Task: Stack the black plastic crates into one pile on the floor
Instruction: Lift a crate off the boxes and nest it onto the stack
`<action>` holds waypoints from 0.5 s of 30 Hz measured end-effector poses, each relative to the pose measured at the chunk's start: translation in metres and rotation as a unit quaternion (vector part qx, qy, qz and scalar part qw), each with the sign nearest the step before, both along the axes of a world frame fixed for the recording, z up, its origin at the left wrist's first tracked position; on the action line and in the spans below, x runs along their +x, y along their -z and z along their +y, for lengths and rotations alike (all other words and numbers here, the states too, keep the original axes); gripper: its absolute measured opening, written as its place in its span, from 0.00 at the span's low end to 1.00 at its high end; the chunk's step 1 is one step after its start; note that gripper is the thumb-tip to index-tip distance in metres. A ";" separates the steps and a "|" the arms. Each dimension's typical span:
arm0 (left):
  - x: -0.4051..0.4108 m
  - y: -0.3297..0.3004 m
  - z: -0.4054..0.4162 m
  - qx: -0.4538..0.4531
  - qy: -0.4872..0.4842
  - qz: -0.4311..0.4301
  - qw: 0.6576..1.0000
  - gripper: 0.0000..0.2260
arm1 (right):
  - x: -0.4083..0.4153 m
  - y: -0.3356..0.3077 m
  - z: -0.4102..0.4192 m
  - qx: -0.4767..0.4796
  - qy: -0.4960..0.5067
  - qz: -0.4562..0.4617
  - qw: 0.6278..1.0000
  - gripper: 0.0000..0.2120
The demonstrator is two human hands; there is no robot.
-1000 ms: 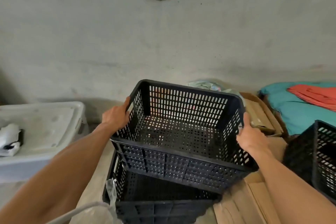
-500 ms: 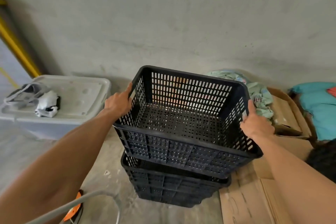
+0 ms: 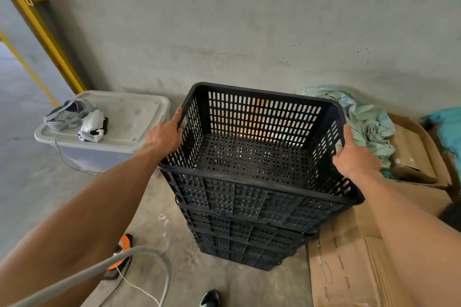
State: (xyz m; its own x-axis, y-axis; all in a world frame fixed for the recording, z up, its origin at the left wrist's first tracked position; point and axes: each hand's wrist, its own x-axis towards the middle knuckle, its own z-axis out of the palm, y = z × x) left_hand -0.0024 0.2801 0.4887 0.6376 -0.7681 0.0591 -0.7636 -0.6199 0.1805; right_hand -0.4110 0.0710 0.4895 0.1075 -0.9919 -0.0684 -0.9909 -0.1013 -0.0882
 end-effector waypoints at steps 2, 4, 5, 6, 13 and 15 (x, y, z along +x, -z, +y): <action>-0.001 0.000 0.000 0.000 -0.004 -0.001 1.000 0.28 | 0.000 0.001 0.001 -0.002 0.004 0.002 1.000 0.36; 0.000 0.001 -0.002 0.004 -0.004 0.000 1.000 0.28 | 0.000 0.003 0.001 -0.004 0.009 0.013 1.000 0.38; 0.001 0.002 -0.004 0.010 -0.003 -0.001 1.000 0.28 | 0.001 0.004 0.002 -0.005 0.012 0.019 1.000 0.39; 0.003 0.003 -0.006 0.018 -0.002 -0.001 1.000 0.28 | 0.001 0.006 0.003 -0.006 0.014 0.024 1.000 0.39; 0.008 0.008 -0.018 0.016 -0.003 -0.012 1.000 0.28 | 0.000 0.014 -0.002 -0.016 0.021 0.011 1.000 0.39; 0.006 0.008 -0.017 0.012 -0.003 -0.012 1.000 0.28 | -0.001 0.014 -0.004 -0.017 0.019 0.002 1.000 0.38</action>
